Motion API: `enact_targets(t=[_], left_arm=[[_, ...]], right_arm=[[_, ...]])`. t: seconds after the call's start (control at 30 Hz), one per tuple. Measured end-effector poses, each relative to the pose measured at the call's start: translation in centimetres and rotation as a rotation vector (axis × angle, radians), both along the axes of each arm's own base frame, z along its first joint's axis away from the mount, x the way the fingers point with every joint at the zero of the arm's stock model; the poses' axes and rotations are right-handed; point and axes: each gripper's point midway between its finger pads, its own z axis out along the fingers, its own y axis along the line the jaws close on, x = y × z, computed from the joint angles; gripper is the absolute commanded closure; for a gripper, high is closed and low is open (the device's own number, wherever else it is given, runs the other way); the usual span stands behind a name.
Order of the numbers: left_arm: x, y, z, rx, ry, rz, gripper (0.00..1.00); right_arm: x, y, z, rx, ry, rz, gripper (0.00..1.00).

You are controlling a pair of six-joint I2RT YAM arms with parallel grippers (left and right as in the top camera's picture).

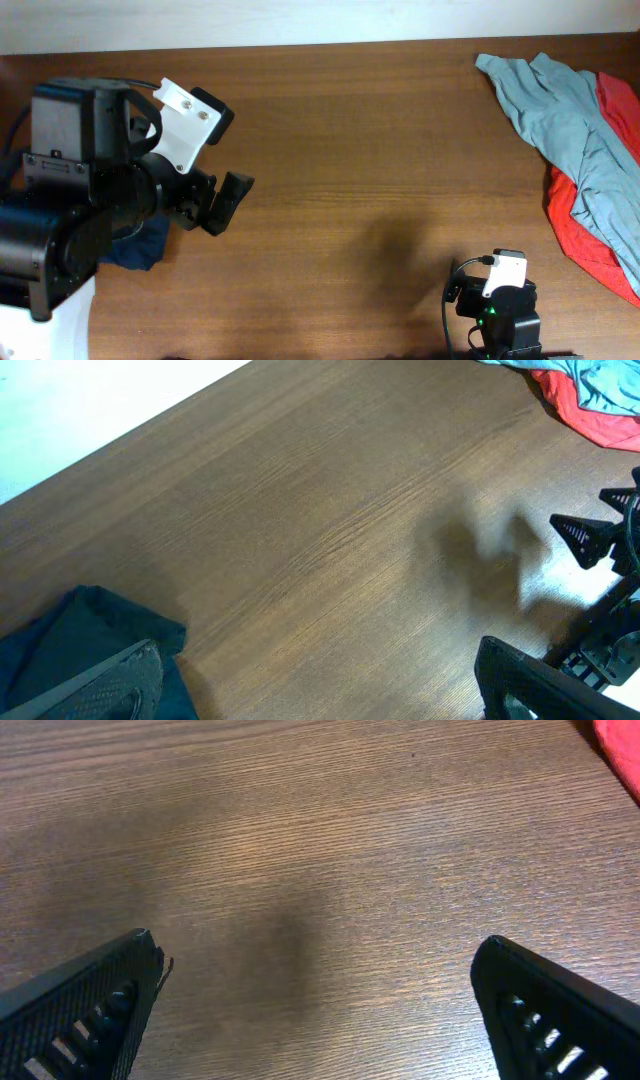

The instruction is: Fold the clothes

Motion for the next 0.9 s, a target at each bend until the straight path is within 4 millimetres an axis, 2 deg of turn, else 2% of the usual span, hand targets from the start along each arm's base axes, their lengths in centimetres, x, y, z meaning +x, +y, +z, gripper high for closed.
enact_targets(t=[0.13, 0.2, 0.33, 0.4, 0.53, 0.57, 0.67, 0.77, 0.8, 0.83, 0.9], left_arm=[[-0.5, 0.3, -0.6, 0.015, 0.031, 0.006, 0.01], [-0.1, 0.7, -0.4, 0.034, 0.011, 0.025, 0.01], [1.9, 1.3, 1.5, 0.042, -0.152, 0.073, 0.01], [2.0, 1.6, 1.9, 0.030, -0.237, 0.089, 0.01], [1.3, 2.6, 0.9, 0.007, -0.366, 0.127, 0.01], [0.7, 3.3, -0.9, 0.008, -0.388, 0.147, 0.01], [0.5, 4.2, -3.0, -0.009, -0.484, 0.183, 0.01], [-0.7, 5.3, -8.1, -0.003, -0.504, 0.220, 0.00], [-1.0, 5.5, -9.1, -0.003, -0.510, 0.226, 0.01], [-1.8, 5.8, -11.2, -0.001, -0.515, 0.236, 0.01], [-2.7, 6.1, -13.1, -0.001, -0.525, 0.245, 0.01]], right_arm=[[0.0, 0.0, 0.0, -0.001, 0.000, 0.000, 0.02], [0.0, 0.0, 0.0, 0.000, 0.000, 0.000, 0.01], [0.0, 0.0, 0.0, 0.000, 0.000, 0.000, 0.01], [0.0, 0.0, 0.0, 0.000, 0.000, 0.000, 0.01], [0.0, 0.0, 0.0, 0.001, 0.000, 0.002, 0.01], [0.0, 0.1, 0.0, 0.002, 0.000, 0.003, 0.01], [0.0, 0.1, 0.0, 0.002, -0.001, 0.003, 0.01], [0.0, 0.1, 0.0, 0.002, -0.001, 0.003, 0.01], [0.0, 0.1, 0.0, 0.002, -0.002, 0.003, 0.01], [0.0, 0.1, 0.0, 0.003, -0.002, 0.004, 0.01], [0.0, 0.1, 0.0, 0.003, 0.000, 0.005, 0.01]])
